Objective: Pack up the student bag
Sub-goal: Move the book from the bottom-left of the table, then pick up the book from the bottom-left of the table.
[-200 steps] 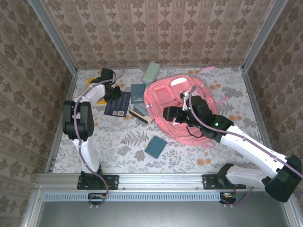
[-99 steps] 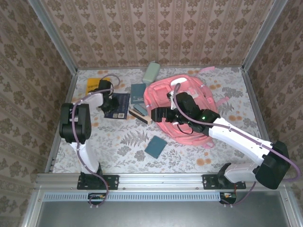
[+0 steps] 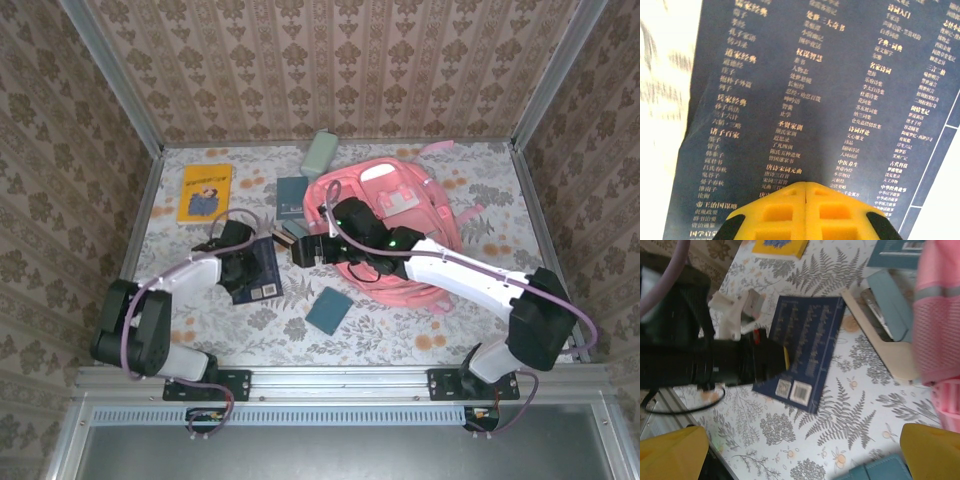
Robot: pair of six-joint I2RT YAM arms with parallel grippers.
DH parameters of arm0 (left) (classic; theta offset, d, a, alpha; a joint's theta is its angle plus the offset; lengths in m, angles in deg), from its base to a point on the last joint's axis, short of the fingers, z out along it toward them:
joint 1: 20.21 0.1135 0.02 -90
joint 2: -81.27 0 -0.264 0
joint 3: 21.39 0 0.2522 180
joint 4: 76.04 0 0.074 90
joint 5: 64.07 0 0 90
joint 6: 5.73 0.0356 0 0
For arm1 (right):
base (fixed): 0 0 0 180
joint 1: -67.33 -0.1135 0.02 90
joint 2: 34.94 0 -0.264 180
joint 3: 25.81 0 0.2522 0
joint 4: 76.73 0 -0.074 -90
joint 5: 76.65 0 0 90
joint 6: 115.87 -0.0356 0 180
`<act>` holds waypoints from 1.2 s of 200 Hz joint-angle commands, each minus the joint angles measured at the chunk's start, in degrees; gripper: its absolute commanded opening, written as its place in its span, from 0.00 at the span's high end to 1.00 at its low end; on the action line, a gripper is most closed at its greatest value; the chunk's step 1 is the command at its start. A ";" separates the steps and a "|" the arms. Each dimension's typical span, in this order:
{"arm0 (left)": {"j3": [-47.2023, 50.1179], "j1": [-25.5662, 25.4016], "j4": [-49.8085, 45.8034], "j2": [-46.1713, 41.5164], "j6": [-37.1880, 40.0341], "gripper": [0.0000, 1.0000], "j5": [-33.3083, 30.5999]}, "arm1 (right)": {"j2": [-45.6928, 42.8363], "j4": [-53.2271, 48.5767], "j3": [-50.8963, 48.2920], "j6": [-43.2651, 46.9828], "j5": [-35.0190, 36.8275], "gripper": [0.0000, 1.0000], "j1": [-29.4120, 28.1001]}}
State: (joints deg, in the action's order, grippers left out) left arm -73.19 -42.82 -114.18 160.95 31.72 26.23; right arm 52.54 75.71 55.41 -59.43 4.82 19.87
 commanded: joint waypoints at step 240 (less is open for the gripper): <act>16.28 12.19 -7.32 -21.78 3.40 0.78 6.04 | 29.44 6.24 9.21 -11.90 -7.17 0.49 -5.10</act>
State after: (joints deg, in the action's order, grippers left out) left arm -59.38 -31.00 -122.31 139.05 35.06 30.56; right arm 79.73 80.61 62.25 -69.40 -0.65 15.74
